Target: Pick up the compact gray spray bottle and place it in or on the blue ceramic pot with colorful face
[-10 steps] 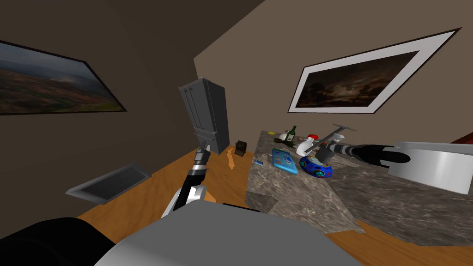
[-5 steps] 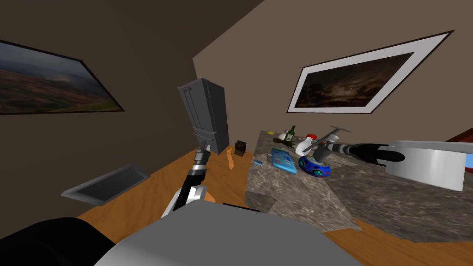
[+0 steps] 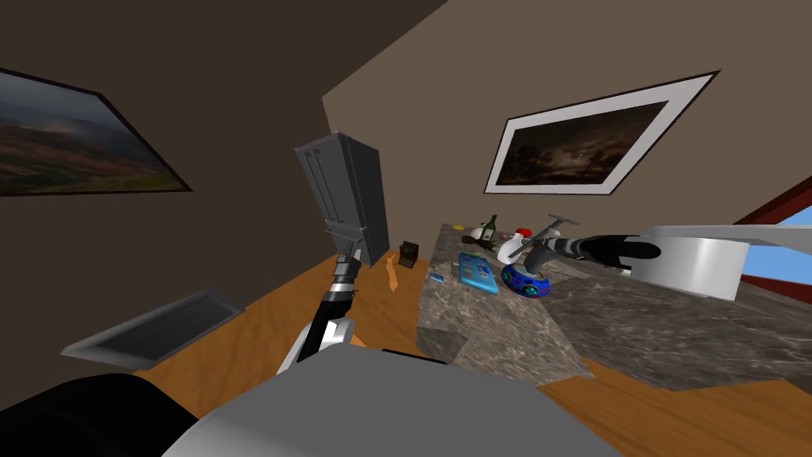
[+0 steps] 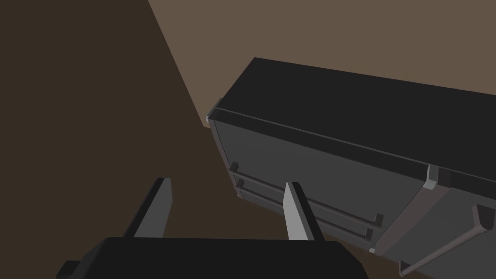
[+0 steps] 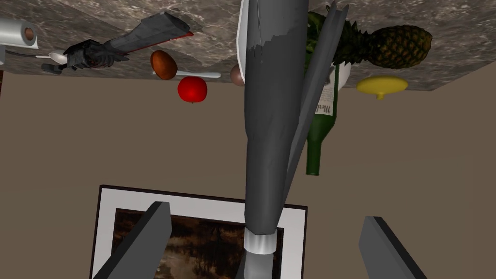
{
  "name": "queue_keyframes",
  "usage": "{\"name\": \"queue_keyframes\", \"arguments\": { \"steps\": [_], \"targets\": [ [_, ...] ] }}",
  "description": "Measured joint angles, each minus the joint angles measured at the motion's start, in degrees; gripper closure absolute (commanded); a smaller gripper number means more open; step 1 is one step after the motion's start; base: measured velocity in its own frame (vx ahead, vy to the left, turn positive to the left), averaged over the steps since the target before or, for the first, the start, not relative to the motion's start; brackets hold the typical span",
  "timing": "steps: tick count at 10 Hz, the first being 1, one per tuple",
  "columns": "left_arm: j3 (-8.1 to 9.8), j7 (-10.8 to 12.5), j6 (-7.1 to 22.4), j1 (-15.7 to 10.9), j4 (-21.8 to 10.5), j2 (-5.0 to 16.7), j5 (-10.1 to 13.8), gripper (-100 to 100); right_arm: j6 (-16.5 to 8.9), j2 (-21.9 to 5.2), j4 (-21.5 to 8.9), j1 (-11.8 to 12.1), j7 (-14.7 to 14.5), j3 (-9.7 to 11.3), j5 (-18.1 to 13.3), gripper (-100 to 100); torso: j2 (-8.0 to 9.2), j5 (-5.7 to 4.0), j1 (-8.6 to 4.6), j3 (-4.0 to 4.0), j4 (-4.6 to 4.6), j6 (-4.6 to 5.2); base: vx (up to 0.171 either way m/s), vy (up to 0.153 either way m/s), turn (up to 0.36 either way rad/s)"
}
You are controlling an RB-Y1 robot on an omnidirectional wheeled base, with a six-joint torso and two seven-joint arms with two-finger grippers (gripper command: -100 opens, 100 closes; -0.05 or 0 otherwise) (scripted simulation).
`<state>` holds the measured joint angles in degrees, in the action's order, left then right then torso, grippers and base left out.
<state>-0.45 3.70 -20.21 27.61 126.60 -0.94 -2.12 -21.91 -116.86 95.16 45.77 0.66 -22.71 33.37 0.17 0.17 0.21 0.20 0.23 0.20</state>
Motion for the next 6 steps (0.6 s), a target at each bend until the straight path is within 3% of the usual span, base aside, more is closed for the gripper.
{"name": "queue_keyframes", "arguments": {
  "steps": [3, 6],
  "targets": [
    [0.01, 0.00, 0.00, 0.01, 0.00, 0.00, 0.00, 0, 0.06, -4.04, -0.25, 2.02, 3.41, -1.76, 0.17, -100, -0.05, 0.00, -0.03, -0.02, 0.00, 0.03, 0.002, -0.048, -0.114],
    [0.01, 0.00, 0.00, 0.00, 0.00, 0.00, 0.00, 0, -1.73, -9.01, 1.26, 1.62, 4.17, -3.41, 3.60, -100, 0.00, -0.03, -0.13, 0.01, 0.01, 0.04, 0.000, -0.080, -0.131]
  ]
}}
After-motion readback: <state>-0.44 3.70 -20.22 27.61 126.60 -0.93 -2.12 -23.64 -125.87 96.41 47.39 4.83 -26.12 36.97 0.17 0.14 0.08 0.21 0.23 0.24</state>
